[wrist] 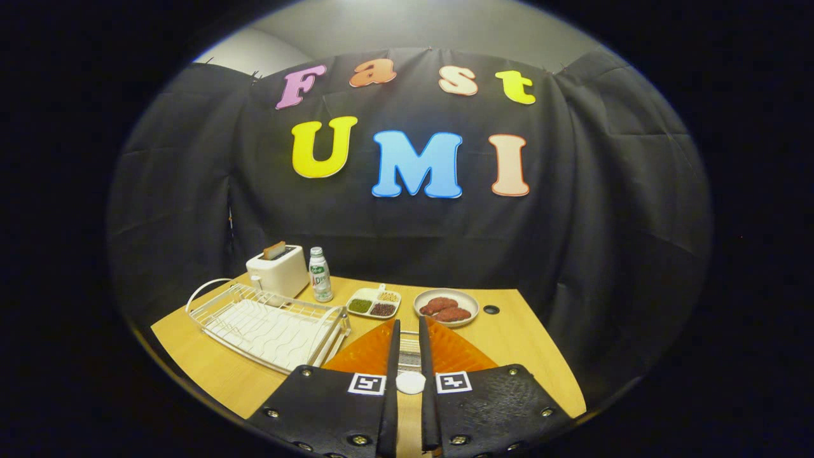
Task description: Take the plate from the dish rack, then take the spoon from the basket and place it into the plate.
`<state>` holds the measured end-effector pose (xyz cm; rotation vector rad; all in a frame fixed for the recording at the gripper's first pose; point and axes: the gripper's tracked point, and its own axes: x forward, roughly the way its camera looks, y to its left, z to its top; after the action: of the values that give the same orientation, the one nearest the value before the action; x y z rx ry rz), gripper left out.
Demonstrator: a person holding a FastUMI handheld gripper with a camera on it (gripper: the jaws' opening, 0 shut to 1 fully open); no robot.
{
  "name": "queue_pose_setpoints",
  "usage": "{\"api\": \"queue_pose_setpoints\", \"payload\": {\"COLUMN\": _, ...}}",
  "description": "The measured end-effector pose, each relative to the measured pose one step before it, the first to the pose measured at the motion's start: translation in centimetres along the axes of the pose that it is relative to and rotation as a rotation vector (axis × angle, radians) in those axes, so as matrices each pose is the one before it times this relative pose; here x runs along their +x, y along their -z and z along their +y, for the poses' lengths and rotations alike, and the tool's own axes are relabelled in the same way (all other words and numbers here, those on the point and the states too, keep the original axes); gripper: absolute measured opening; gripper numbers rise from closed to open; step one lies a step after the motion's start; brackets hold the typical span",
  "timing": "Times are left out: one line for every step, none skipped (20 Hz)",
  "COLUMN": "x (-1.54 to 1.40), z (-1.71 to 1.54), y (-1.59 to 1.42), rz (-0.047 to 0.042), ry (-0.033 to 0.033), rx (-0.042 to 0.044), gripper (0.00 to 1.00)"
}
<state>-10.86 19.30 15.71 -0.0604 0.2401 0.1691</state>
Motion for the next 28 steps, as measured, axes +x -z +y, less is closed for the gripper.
{"api": "queue_pose_setpoints", "payload": {"x": 0.007, "z": 0.968, "y": 0.648, "rz": 0.01892, "ry": -0.01993, "rx": -0.0018, "gripper": 0.14}}
{"api": "queue_pose_setpoints", "payload": {"x": 0.105, "z": 1.124, "y": 0.832, "rz": 0.02324, "ry": -0.02191, "rx": 0.00006, "gripper": 0.14}}
{"api": "queue_pose_setpoints", "payload": {"x": 0.249, "z": 0.992, "y": 0.765, "rz": 0.02598, "ry": -0.0185, "rx": -0.00282, "gripper": 0.14}}
{"api": "queue_pose_setpoints", "payload": {"x": 0.335, "z": 0.812, "y": 0.769, "rz": 0.02627, "ry": -0.01348, "rx": -0.00455, "gripper": 0.14}}
{"api": "queue_pose_setpoints", "payload": {"x": 0.367, "z": 0.821, "y": 0.364, "rz": 0.0198, "ry": -0.01594, "rx": -0.00394, "gripper": 0.14}}
{"api": "queue_pose_setpoints", "payload": {"x": 0.326, "z": 0.851, "y": 0.401, "rz": 0.01463, "ry": -0.01612, "rx": -0.00518, "gripper": 0.14}}
{"api": "queue_pose_setpoints", "payload": {"x": 0.343, "z": 0.675, "y": 0.203, "rz": 0.01521, "ry": -0.01262, "rx": -0.00366, "gripper": 0.14}}
{"api": "queue_pose_setpoints", "payload": {"x": 0.349, "z": 0.661, "y": 0.304, "rz": 0.01182, "ry": -0.01288, "rx": -0.00239, "gripper": 0.15}}
{"api": "queue_pose_setpoints", "payload": {"x": 0.24, "z": 0.538, "y": 0.253, "rz": 0.01314, "ry": -0.01166, "rx": -0.00385, "gripper": 0.14}}
{"api": "queue_pose_setpoints", "payload": {"x": 0.332, "z": 0.686, "y": 0.294, "rz": 0.01318, "ry": -0.01726, "rx": -0.00841, "gripper": 0.14}}
{"api": "queue_pose_setpoints", "payload": {"x": 0.326, "z": 0.617, "y": 0.249, "rz": 0.01191, "ry": -0.01569, "rx": -0.00962, "gripper": 0.14}}
{"api": "queue_pose_setpoints", "payload": {"x": 0.431, "z": 0.526, "y": 0.392, "rz": 0.0136, "ry": -0.01435, "rx": -0.00811, "gripper": 0.14}}
{"api": "queue_pose_setpoints", "payload": {"x": 0.382, "z": 0.506, "y": 0.399, "rz": 0.01424, "ry": -0.01176, "rx": -0.00519, "gripper": 0.14}}
{"api": "queue_pose_setpoints", "payload": {"x": 0.374, "z": 0.461, "y": 0.478, "rz": 0.01269, "ry": -0.00801, "rx": -0.00436, "gripper": 0.14}}
{"api": "queue_pose_setpoints", "payload": {"x": 0.361, "z": 0.322, "y": 0.231, "rz": 0.01109, "ry": -0.00295, "rx": -0.00419, "gripper": 0.14}}
{"api": "queue_pose_setpoints", "payload": {"x": 0.33, "z": 0.296, "y": 0.213, "rz": 0.00673, "ry": -0.00375, "rx": -0.00302, "gripper": 0.14}}
{"api": "queue_pose_setpoints", "payload": {"x": 0.286, "z": 0.288, "y": 0.091, "rz": 0.00388, "ry": -0.00343, "rx": -0.00351, "gripper": 0.14}}
{"api": "queue_pose_setpoints", "payload": {"x": 0.206, "z": 0.367, "y": 0.097, "rz": 0.00238, "ry": -0.00458, "rx": -0.00432, "gripper": 0.14}}
{"api": "queue_pose_setpoints", "payload": {"x": 0.228, "z": 0.326, "y": 0.065, "rz": 0.00499, "ry": -0.00803, "rx": -0.00341, "gripper": 0.14}}
{"api": "queue_pose_setpoints", "payload": {"x": 0.237, "z": 0.399, "y": 0.171, "rz": 0.00472, "ry": -0.0072, "rx": -0.00248, "gripper": 0.14}}
{"api": "queue_pose_setpoints", "payload": {"x": 0.185, "z": 0.341, "y": 0.085, "rz": 0.0048, "ry": -0.00546, "rx": -0.00287, "gripper": 0.14}}
{"api": "queue_pose_setpoints", "payload": {"x": 0.326, "z": 0.367, "y": 0.135, "rz": 0.00133, "ry": -0.00742, "rx": -0.0032, "gripper": 0.14}}
{"api": "queue_pose_setpoints", "payload": {"x": 0.356, "z": 0.321, "y": -0.292, "rz": -0.00026, "ry": -0.01129, "rx": -0.00239, "gripper": 0.14}}
{"api": "queue_pose_setpoints", "payload": {"x": 0.359, "z": 0.439, "y": 0.069, "rz": 0.00437, "ry": -0.00928, "rx": -0.00437, "gripper": 0.14}}
{"api": "queue_pose_setpoints", "payload": {"x": 0.158, "z": 0.267, "y": 0.243, "rz": 0.008, "ry": -0.01168, "rx": -0.00769, "gripper": 0.14}}
{"api": "queue_pose_setpoints", "payload": {"x": 0.194, "z": 0.395, "y": 0.362, "rz": 0.01086, "ry": -0.01148, "rx": -0.0095, "gripper": 0.16}}
{"api": "queue_pose_setpoints", "payload": {"x": -0.052, "z": 0.054, "y": 0.313, "rz": 0.00927, "ry": -0.00049, "rx": -0.00706, "gripper": 0.17}}
{"api": "queue_pose_setpoints", "payload": {"x": 0.094, "z": -0.141, "y": 0.016, "rz": -0.00363, "ry": 0.00082, "rx": -0.00362, "gripper": 0.18}}
